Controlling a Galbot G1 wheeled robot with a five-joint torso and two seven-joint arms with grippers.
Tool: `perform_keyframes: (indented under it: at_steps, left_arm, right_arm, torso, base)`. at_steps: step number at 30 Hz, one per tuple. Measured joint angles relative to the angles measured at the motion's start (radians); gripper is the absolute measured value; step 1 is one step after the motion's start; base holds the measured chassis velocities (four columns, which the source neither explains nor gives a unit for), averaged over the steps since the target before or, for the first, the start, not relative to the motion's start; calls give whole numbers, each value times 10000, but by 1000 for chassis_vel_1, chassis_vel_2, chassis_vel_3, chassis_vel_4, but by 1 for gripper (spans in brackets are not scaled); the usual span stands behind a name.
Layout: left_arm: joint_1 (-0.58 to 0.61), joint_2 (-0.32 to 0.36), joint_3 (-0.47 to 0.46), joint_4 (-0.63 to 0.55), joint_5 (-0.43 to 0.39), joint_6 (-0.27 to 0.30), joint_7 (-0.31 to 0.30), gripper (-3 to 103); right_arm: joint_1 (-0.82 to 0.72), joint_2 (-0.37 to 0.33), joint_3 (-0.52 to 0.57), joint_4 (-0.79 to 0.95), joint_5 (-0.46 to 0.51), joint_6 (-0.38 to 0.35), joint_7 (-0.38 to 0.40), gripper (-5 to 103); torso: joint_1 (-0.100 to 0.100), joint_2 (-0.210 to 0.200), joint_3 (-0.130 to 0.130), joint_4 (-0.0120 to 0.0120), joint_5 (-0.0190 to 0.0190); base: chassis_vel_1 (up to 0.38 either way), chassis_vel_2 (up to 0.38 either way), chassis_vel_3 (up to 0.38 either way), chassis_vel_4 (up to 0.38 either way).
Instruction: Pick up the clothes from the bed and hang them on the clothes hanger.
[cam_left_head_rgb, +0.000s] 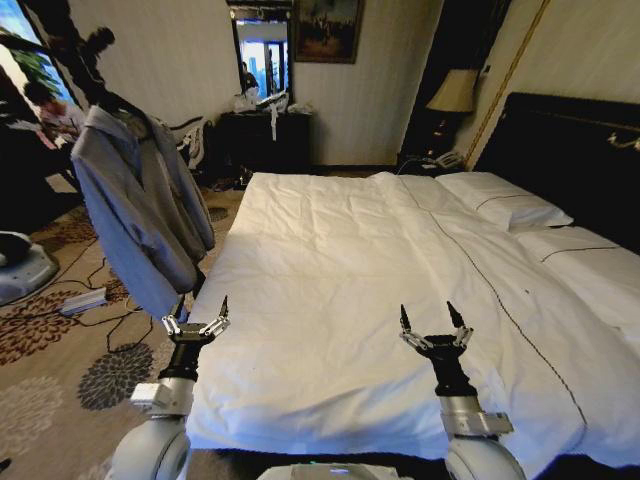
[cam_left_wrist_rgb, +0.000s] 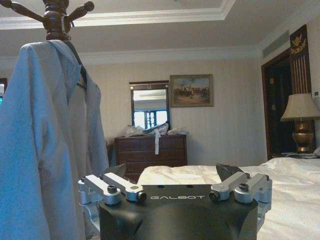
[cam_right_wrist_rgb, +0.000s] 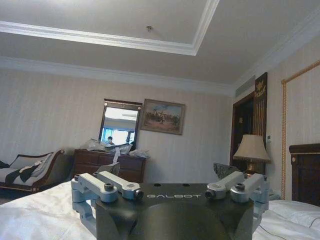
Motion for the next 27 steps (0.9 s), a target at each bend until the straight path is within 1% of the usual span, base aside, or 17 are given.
perform_keyframes:
  at_steps: [27]
  left_arm:
    - [-3, 8, 1, 6, -8, 10, -4, 100]
  right_arm:
    - [4, -1, -1, -3, 7, 1, -1, 100]
  torso:
    - [-1, 0, 0, 0, 0]
  base:
    - [0, 0, 0, 0]
